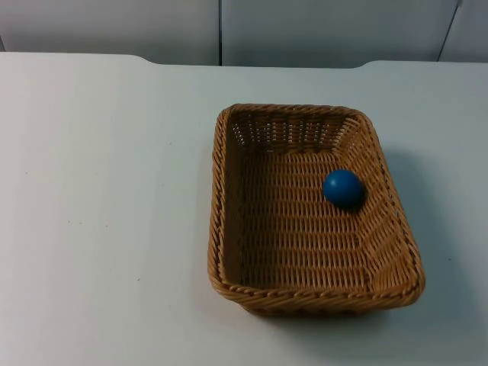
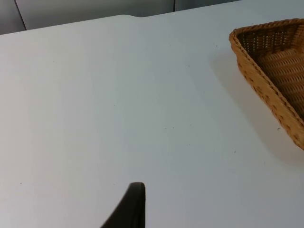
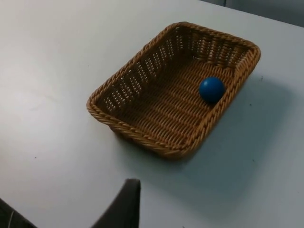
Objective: Pick up the basket with the left hand and place the ball into the basket with the right hand.
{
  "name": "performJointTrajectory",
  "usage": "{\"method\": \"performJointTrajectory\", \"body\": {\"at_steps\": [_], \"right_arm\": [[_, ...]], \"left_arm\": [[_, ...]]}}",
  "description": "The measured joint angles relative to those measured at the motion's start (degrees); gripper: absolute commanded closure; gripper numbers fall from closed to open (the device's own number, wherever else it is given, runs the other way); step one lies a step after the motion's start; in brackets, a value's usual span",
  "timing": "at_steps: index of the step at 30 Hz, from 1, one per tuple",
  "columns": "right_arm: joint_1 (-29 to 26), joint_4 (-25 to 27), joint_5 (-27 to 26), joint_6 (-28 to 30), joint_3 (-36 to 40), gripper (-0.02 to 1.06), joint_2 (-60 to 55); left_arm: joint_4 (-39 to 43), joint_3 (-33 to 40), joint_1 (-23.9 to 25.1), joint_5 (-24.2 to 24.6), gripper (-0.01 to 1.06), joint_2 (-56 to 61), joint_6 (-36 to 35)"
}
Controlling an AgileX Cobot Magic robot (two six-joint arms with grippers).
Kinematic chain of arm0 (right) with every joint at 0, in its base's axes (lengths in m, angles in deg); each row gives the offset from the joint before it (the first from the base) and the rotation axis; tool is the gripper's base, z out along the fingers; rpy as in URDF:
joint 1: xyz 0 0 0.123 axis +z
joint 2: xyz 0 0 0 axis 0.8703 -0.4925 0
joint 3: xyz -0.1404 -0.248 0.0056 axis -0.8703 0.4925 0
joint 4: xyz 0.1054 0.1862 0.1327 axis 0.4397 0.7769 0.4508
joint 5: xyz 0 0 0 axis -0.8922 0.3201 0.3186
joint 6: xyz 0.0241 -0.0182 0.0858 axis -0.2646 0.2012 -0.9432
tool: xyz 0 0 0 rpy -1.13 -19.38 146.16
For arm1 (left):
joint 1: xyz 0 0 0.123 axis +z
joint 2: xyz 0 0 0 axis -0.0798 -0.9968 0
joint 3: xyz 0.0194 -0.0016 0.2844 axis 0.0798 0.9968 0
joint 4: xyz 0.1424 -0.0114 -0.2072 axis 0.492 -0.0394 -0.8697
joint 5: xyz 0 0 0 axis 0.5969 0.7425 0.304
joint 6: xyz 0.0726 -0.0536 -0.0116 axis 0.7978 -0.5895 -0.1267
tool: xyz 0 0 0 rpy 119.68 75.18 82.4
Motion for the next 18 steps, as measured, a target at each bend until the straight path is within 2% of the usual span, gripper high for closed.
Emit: {"method": "performJointTrajectory", "body": {"at_steps": [2, 7, 8, 12, 14, 18], "right_arm": [[-1.27, 0.0, 0.0, -0.1, 0.0, 0.0, 0.0], [-9.21, 0.0, 0.0, -0.1, 0.0, 0.0, 0.0], [-9.21, 0.0, 0.0, -0.1, 0.0, 0.0, 0.0], [-16.79, 0.0, 0.0, -0.1, 0.0, 0.0, 0.09], [-18.29, 0.0, 0.0, -0.1, 0.0, 0.0, 0.09], [-24.9, 0.0, -0.13, -0.1, 0.0, 0.0, 0.09]], "left_arm": [[0.0, 0.0, 0.0, 0.0, 0.09, 0.0, 0.0], [0.0, 0.0, 0.0, 0.0, 0.09, 0.0, 0.0], [0.0, 0.0, 0.0, 0.0, 0.09, 0.0, 0.0], [0.0, 0.0, 0.0, -0.12, 0.09, 0.0, 0.0], [0.0, 0.0, 0.0, -0.12, 0.09, 0.0, 0.0], [0.0, 0.0, 0.0, -0.12, 0.09, 0.0, 0.0]]}}
